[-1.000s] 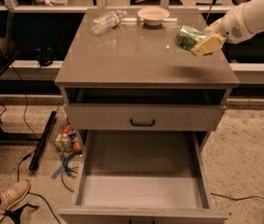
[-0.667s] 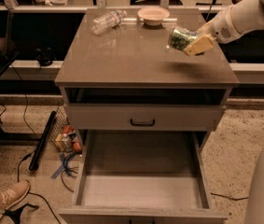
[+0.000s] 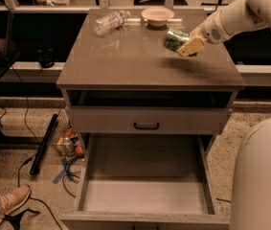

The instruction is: Pick green can from middle drawer and place on counter

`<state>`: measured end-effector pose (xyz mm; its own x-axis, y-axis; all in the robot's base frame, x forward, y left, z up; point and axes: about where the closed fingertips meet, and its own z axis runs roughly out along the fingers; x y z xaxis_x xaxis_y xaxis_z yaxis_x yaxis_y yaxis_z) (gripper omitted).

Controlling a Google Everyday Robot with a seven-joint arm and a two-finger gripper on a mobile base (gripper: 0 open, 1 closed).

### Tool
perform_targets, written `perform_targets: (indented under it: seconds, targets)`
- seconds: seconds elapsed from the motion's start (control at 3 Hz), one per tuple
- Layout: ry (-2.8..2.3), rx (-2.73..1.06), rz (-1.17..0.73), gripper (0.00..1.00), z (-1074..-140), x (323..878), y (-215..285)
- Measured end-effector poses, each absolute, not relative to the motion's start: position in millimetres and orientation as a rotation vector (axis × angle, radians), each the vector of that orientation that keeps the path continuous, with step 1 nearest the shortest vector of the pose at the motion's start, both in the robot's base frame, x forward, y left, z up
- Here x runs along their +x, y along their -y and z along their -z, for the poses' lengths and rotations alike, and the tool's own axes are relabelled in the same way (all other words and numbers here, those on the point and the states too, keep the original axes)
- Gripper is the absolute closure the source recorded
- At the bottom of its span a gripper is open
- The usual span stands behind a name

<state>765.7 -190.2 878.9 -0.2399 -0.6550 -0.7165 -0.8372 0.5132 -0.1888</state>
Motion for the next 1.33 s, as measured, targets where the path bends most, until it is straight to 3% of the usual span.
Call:
perform_targets:
  seconds: [0.33,0.67,1.0,1.33]
  targets:
    - [-1.979,-1.213,-0.306,0.55,-875.3,773.8,183.1]
    - [-1.991,-1.218,-0.321,0.24,-869.8,780.6,173.8]
    - [-1.994,-1.227,-0.327,0.02,-867.7,783.5,169.6]
    - [-1.987,-1.239,-0.348,0.00,-864.3,783.9,167.5]
